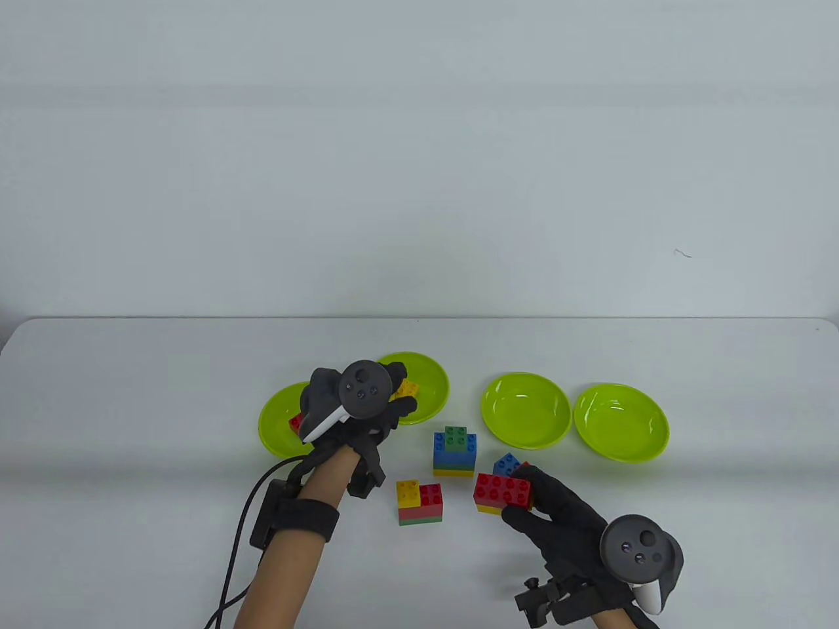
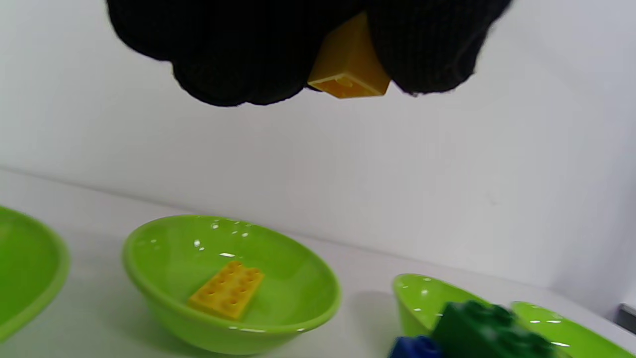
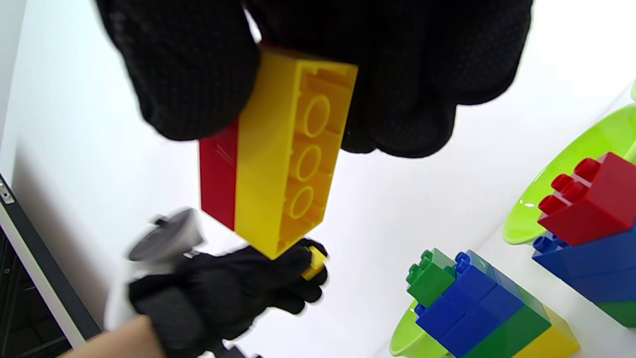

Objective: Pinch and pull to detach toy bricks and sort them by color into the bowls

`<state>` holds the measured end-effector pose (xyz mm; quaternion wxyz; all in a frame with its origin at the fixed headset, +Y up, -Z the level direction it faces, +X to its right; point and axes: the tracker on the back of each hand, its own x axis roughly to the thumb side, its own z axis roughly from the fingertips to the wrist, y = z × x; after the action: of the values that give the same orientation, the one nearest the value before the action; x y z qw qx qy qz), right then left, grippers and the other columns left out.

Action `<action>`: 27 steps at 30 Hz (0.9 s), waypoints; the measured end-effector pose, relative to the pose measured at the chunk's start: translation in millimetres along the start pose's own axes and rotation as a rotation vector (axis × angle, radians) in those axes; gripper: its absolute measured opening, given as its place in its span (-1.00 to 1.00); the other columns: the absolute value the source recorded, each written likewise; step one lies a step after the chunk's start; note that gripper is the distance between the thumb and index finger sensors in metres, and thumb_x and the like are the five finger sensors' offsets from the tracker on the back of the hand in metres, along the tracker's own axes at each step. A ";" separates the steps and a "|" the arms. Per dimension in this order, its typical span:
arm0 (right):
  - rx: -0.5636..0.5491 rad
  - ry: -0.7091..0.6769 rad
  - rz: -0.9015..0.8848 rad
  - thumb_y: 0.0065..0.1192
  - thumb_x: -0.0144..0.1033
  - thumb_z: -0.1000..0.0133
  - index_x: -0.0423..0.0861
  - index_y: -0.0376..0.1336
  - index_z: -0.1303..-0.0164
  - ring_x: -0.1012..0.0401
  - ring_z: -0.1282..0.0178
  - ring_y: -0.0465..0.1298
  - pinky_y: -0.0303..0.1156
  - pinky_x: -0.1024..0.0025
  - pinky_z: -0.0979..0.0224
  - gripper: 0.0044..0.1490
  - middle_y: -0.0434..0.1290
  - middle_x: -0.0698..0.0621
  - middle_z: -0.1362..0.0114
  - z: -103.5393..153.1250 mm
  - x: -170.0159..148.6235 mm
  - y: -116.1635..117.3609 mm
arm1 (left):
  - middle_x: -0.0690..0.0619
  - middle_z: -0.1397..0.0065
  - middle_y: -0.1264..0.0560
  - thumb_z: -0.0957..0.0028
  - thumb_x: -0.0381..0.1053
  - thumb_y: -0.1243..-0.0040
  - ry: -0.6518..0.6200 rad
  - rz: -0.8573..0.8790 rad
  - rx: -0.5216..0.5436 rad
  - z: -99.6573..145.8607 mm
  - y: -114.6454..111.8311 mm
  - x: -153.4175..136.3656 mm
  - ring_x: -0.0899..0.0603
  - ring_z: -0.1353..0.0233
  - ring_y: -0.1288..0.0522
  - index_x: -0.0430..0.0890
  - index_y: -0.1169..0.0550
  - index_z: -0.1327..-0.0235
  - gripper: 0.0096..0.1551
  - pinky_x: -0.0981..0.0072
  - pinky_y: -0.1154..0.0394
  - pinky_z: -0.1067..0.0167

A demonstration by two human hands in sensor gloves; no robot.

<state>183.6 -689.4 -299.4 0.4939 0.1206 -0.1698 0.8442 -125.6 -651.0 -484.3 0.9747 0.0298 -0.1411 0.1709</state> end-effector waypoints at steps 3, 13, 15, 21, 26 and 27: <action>-0.010 0.006 -0.012 0.40 -0.06 0.01 -0.18 0.32 -0.37 -0.07 -0.23 0.59 0.42 -0.02 -0.39 -0.22 0.53 -0.19 -0.35 -1.0 -0.3 -4.6 | -0.30 -0.39 -0.45 -0.03 0.09 -0.21 0.109 -0.028 -0.046 -19.8 -14.6 -13.1 -0.34 -0.34 -0.47 -0.25 -0.41 -0.44 -0.25 -0.12 -0.37 -0.31; -0.009 0.017 -0.064 0.39 -0.05 -0.01 -0.18 0.31 -0.38 -0.07 -0.25 0.59 0.41 -0.01 -0.40 -0.22 0.52 -0.18 -0.36 -3.8 -2.0 -6.7 | -0.28 -0.44 -0.41 -0.05 0.11 -0.18 0.219 -0.054 -0.052 -56.7 -35.8 -19.5 -0.32 -0.40 -0.43 -0.22 -0.37 -0.48 -0.23 -0.10 -0.34 -0.37; -0.015 0.028 -0.089 0.40 -0.05 0.00 -0.18 0.31 -0.38 -0.07 -0.25 0.59 0.41 -0.02 -0.40 -0.22 0.52 -0.18 -0.36 -3.6 -4.6 -6.8 | -0.28 -0.44 -0.41 -0.06 0.12 -0.17 0.228 -0.051 -0.022 -55.9 -36.3 -19.8 -0.32 -0.40 -0.43 -0.22 -0.36 -0.48 -0.23 -0.10 -0.34 -0.36; -0.024 0.033 -0.104 0.39 -0.05 0.00 -0.18 0.31 -0.38 -0.07 -0.24 0.59 0.41 -0.01 -0.39 -0.22 0.52 -0.18 -0.36 -2.9 -5.5 -6.8 | -0.35 -0.48 -0.34 -0.06 0.22 -0.11 0.147 -0.002 0.012 -36.9 -20.3 -14.5 -0.39 -0.42 -0.37 -0.28 -0.28 -0.53 -0.10 -0.17 -0.29 -0.37; -0.010 0.039 -0.122 0.39 -0.05 0.00 -0.18 0.31 -0.38 -0.07 -0.24 0.59 0.41 -0.02 -0.39 -0.22 0.52 -0.18 -0.36 -2.1 -8.5 -1.9 | -0.39 -0.48 -0.32 -0.09 0.26 -0.05 -0.085 0.073 0.045 7.1 7.4 14.4 -0.43 -0.42 -0.35 -0.33 -0.26 -0.54 -0.07 -0.21 -0.27 -0.36; -0.006 0.038 -0.128 0.39 -0.05 0.00 -0.18 0.31 -0.38 -0.07 -0.24 0.59 0.41 -0.02 -0.39 -0.21 0.52 -0.18 -0.36 -1.6 -8.7 -0.8 | -0.39 -0.48 -0.32 -0.10 0.26 -0.05 -0.152 0.118 0.036 22.0 13.1 23.0 -0.43 -0.42 -0.35 -0.33 -0.26 -0.54 -0.07 -0.21 -0.27 -0.36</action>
<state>188.5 -695.3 -304.0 0.5504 0.1134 -0.1550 0.8125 -115.1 -633.6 -456.5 0.9486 0.0520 -0.2132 0.2279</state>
